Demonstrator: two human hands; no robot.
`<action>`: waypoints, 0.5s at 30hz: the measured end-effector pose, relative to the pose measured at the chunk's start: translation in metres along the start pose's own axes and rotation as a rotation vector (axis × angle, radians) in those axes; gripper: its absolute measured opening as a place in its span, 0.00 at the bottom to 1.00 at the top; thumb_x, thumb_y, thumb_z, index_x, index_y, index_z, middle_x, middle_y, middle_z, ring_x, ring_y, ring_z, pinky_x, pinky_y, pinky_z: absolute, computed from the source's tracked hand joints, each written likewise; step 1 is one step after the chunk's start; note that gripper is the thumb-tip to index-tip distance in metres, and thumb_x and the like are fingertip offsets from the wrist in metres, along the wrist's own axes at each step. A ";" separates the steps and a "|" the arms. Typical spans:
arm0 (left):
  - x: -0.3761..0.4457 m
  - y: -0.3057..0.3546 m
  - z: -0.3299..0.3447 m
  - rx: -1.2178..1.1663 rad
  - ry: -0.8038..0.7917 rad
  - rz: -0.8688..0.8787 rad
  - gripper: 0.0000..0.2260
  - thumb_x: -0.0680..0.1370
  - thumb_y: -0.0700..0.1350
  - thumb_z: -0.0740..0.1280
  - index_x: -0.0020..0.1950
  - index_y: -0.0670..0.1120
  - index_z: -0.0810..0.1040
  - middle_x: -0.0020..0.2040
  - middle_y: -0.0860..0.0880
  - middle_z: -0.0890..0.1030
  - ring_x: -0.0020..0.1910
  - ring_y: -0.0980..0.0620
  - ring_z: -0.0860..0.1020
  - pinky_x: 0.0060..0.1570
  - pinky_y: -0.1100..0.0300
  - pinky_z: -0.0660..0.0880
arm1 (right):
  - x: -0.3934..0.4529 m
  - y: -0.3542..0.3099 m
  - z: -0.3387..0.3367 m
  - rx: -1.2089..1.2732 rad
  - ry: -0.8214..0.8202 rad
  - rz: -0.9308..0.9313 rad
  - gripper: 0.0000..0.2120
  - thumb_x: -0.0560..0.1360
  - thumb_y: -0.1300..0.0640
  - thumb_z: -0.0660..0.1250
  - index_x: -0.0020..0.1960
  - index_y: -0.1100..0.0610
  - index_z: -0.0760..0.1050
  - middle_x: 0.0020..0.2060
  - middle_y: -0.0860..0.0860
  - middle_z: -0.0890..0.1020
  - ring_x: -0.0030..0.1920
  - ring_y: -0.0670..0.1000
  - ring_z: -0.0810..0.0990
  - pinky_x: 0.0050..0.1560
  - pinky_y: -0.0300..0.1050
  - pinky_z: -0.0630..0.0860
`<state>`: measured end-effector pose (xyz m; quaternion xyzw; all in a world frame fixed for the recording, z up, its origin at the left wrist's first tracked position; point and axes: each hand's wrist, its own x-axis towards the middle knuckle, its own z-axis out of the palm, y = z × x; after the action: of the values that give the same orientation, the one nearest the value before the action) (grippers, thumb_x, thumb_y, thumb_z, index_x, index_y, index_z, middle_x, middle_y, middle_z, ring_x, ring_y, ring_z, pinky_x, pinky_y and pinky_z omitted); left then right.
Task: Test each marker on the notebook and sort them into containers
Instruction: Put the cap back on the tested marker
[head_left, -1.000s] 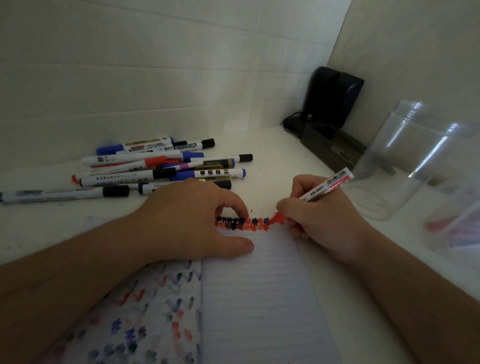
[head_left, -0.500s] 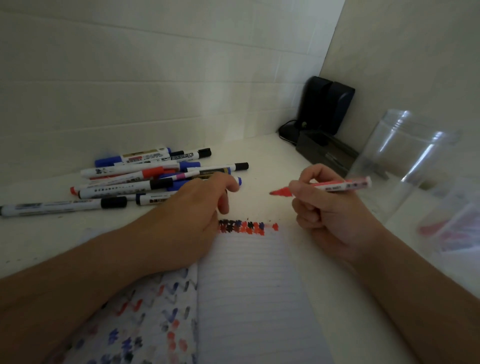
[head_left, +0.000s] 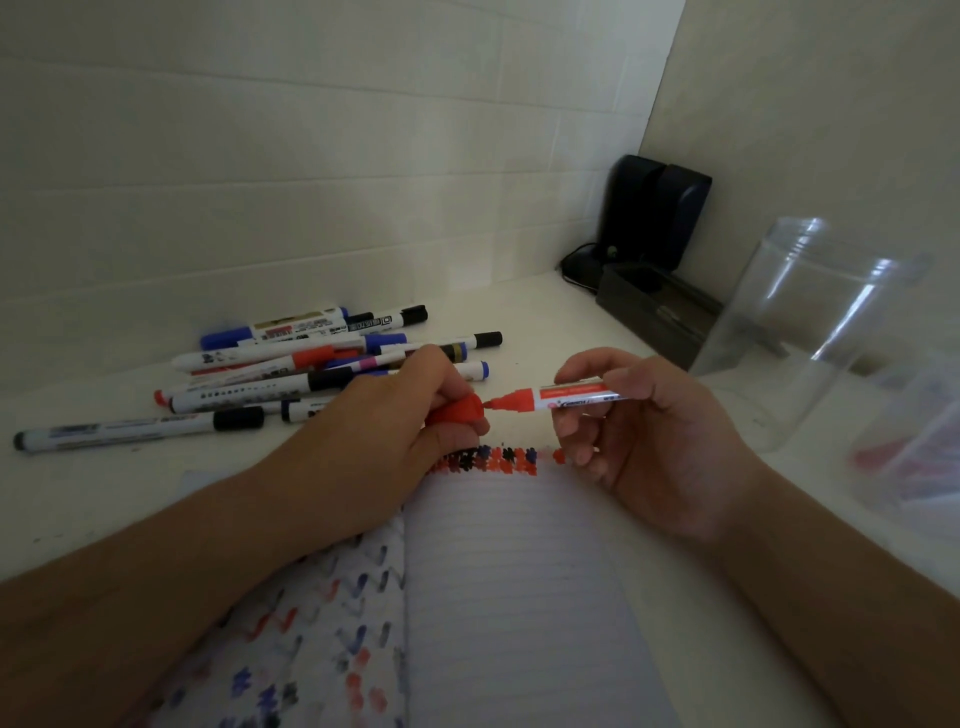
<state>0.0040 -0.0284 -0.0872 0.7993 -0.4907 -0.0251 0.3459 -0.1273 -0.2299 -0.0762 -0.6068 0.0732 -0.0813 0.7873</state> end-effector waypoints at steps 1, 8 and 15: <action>0.000 0.001 0.000 0.000 0.000 0.003 0.12 0.75 0.61 0.61 0.54 0.58 0.70 0.51 0.64 0.82 0.54 0.70 0.78 0.50 0.75 0.74 | 0.000 0.000 0.001 -0.013 0.013 0.009 0.10 0.69 0.57 0.64 0.46 0.57 0.81 0.35 0.58 0.82 0.31 0.53 0.76 0.32 0.42 0.71; -0.001 -0.002 0.000 0.085 0.051 0.074 0.08 0.79 0.57 0.64 0.57 0.60 0.73 0.48 0.64 0.79 0.49 0.68 0.76 0.45 0.73 0.74 | -0.001 0.003 0.008 -0.162 0.072 -0.070 0.02 0.73 0.61 0.74 0.44 0.57 0.81 0.41 0.62 0.86 0.29 0.53 0.75 0.25 0.40 0.69; -0.002 0.000 -0.004 -0.084 0.150 0.139 0.15 0.76 0.64 0.58 0.53 0.58 0.77 0.38 0.56 0.78 0.37 0.55 0.77 0.34 0.67 0.73 | -0.003 0.007 0.015 -0.327 0.094 -0.175 0.10 0.70 0.53 0.76 0.50 0.55 0.86 0.41 0.58 0.86 0.31 0.51 0.77 0.27 0.39 0.71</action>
<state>0.0050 -0.0246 -0.0846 0.7476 -0.5164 0.0381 0.4158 -0.1266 -0.2138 -0.0793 -0.7263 0.0691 -0.1646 0.6638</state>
